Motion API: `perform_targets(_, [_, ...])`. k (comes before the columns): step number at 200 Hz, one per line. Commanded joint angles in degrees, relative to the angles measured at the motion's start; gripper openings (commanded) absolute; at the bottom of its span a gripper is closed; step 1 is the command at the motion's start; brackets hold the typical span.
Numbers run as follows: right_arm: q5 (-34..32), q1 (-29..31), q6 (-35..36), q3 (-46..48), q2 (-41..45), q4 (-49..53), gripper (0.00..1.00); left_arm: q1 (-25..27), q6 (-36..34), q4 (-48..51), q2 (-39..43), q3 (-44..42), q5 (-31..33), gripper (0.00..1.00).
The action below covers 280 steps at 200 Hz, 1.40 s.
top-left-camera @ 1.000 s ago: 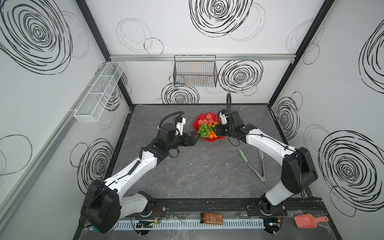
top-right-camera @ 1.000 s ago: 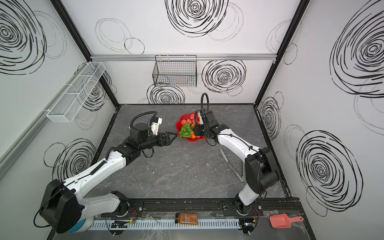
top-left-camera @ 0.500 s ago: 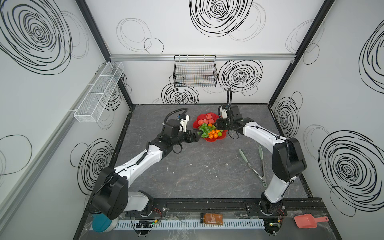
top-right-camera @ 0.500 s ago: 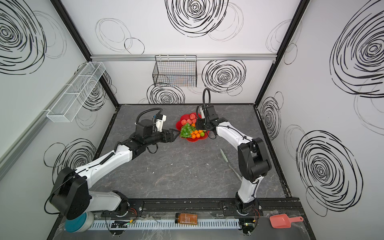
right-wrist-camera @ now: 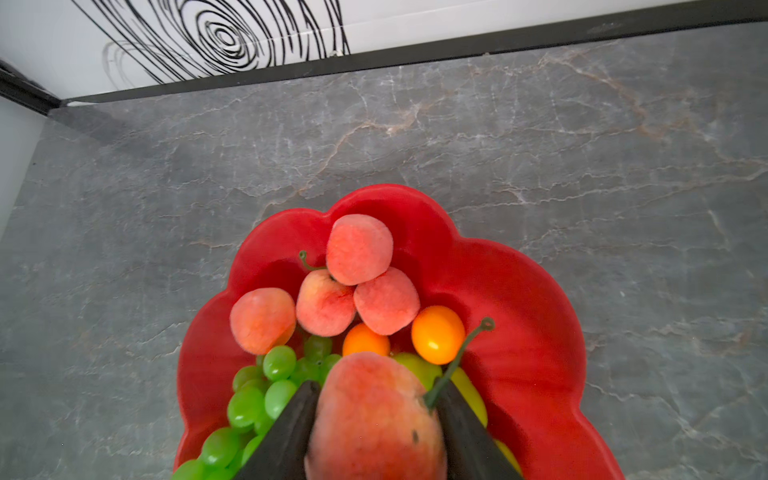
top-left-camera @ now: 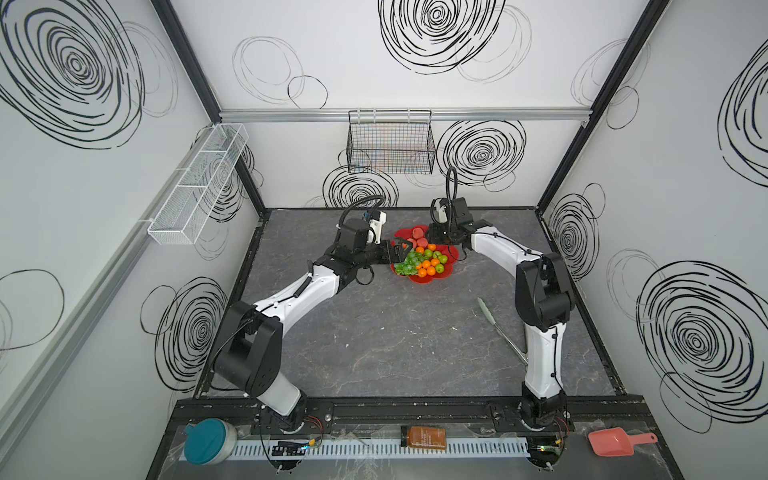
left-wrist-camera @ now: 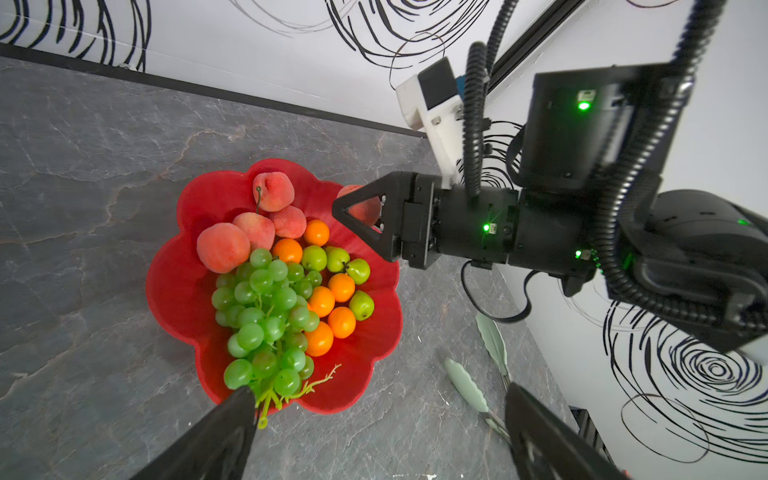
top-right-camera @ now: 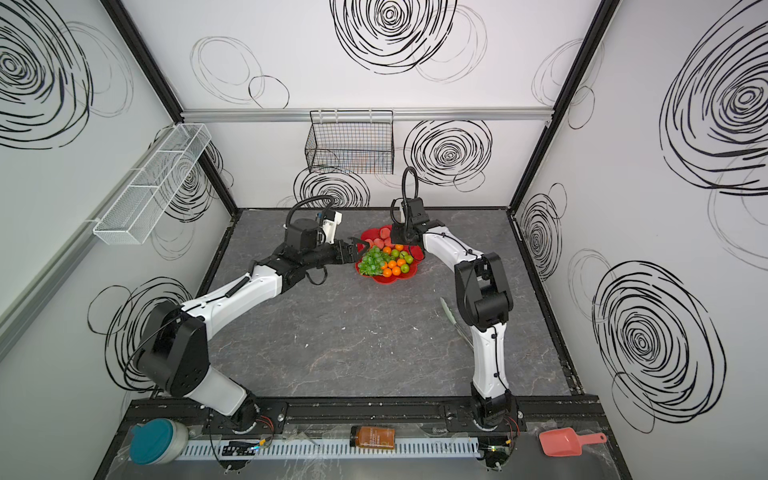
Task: Place and organize the fake fruits in the fruit bowl
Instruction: 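Lower the peach onto the other peaches and open the right gripper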
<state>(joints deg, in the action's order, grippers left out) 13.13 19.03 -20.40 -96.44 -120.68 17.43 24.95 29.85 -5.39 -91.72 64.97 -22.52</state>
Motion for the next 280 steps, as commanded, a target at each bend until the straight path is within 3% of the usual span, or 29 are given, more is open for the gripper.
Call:
perform_targets(1, [-0.39, -0.56, -0.35, -4.29, -2.91, 2.94, 0.46, -0.22, -0.18, -1.94, -1.43, 0.78, -1.26, 0.96])
perform_targets(80, [-0.91, -0.76, -0.03, -13.57, -12.11, 6.23, 0.46, -0.32, -0.58, -2.61, -2.50, -0.11, -2.61, 0.96])
perform_targets(176, [-2.05, -0.88, 0.87, -16.34, -13.97, 8.55, 0.52, -0.78, -0.55, -2.59, -2.23, -0.08, -3.14, 0.96])
perform_targets(205, [-2.31, -0.94, 1.07, -17.06, -12.77, 9.62, 0.54, -0.84, -0.94, -2.25, -1.56, -0.10, -2.64, 0.96])
perform_targets(236, [-2.84, -1.05, 1.33, -16.38, -9.21, 11.37, 0.56, -0.50, -1.66, -2.24, 1.48, -1.21, 1.85, 0.96])
perform_targets(280, [-1.99, -0.95, 1.47, -6.31, 1.81, 7.67, 0.64, 1.65, -2.38, -4.79, 8.71, -5.34, 6.97, 0.96])
